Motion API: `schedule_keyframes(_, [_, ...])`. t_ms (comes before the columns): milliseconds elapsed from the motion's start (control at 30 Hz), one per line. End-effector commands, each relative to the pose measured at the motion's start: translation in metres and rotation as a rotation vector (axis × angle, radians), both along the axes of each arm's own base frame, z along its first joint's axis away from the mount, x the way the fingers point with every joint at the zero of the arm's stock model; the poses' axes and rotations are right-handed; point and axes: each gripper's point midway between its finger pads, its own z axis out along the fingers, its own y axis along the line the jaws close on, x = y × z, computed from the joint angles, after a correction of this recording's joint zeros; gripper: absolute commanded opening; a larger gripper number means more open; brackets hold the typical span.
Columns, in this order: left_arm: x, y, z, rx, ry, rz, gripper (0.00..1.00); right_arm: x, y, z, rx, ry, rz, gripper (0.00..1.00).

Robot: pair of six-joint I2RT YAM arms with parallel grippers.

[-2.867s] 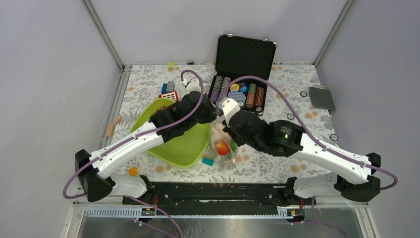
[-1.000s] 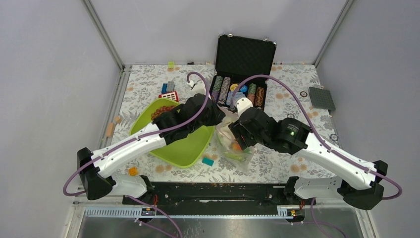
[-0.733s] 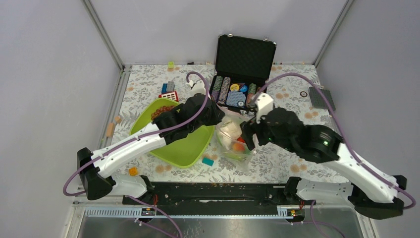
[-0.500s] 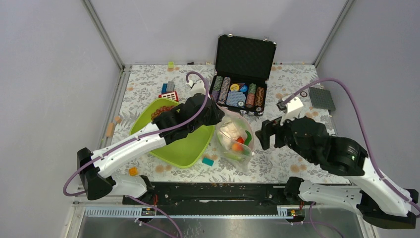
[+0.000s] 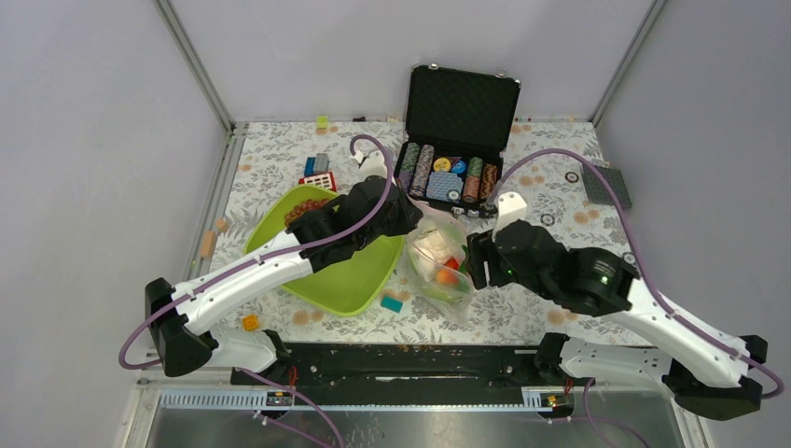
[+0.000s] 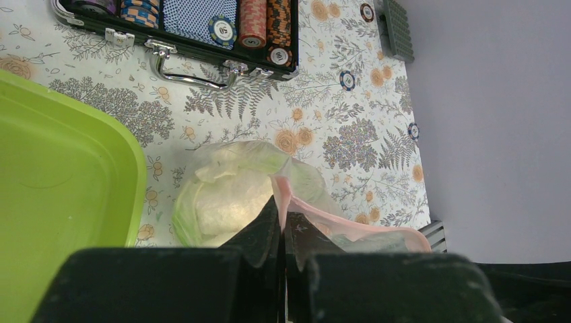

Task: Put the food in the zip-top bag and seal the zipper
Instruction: Adjust the zipper food storage bag at the center of the board.

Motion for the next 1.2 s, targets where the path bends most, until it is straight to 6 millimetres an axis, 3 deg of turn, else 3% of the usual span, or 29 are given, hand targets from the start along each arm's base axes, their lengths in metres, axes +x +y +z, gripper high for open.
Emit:
schedule_keyframes(0, [0.006, 0.000, 0.035, -0.076, -0.077, 0.020, 0.00, 0.007, -0.008, -0.007, -0.043, 0.021, -0.089, 0.64])
schedule_keyframes(200, [0.009, 0.007, 0.034, -0.057, -0.088, 0.051, 0.00, 0.000, -0.017, -0.021, -0.072, 0.053, -0.101, 0.46])
schedule_keyframes(300, [0.011, 0.011, 0.033, -0.046, -0.094, 0.066, 0.00, -0.006, -0.020, -0.035, -0.105, 0.092, -0.092, 0.45])
schedule_keyframes(433, [0.015, 0.018, 0.030, -0.028, -0.090, 0.088, 0.00, -0.010, -0.030, -0.046, -0.148, 0.116, -0.111, 0.30])
schedule_keyframes(567, [0.017, 0.018, 0.032, -0.026, -0.094, 0.082, 0.00, -0.001, -0.037, -0.019, -0.134, 0.035, -0.139, 0.01])
schedule_keyframes(800, [0.015, -0.004, 0.041, 0.024, -0.111, -0.038, 0.00, 0.021, -0.040, 0.071, -0.029, -0.193, -0.138, 0.00])
schedule_keyframes(867, [0.015, -0.008, 0.043, 0.023, -0.113, -0.052, 0.00, 0.022, -0.037, 0.088, 0.017, -0.226, -0.116, 0.00])
schedule_keyframes(1000, [0.019, -0.013, 0.050, 0.020, -0.129, -0.056, 0.00, 0.020, -0.032, 0.088, 0.026, -0.239, -0.074, 0.00])
schedule_keyframes(1133, [0.024, -0.023, 0.056, 0.014, -0.146, -0.072, 0.00, 0.027, -0.047, 0.085, -0.002, -0.270, -0.163, 0.00])
schedule_keyframes(1167, [0.025, -0.026, 0.058, 0.011, -0.152, -0.081, 0.05, 0.028, -0.051, 0.085, -0.004, -0.280, -0.183, 0.00])
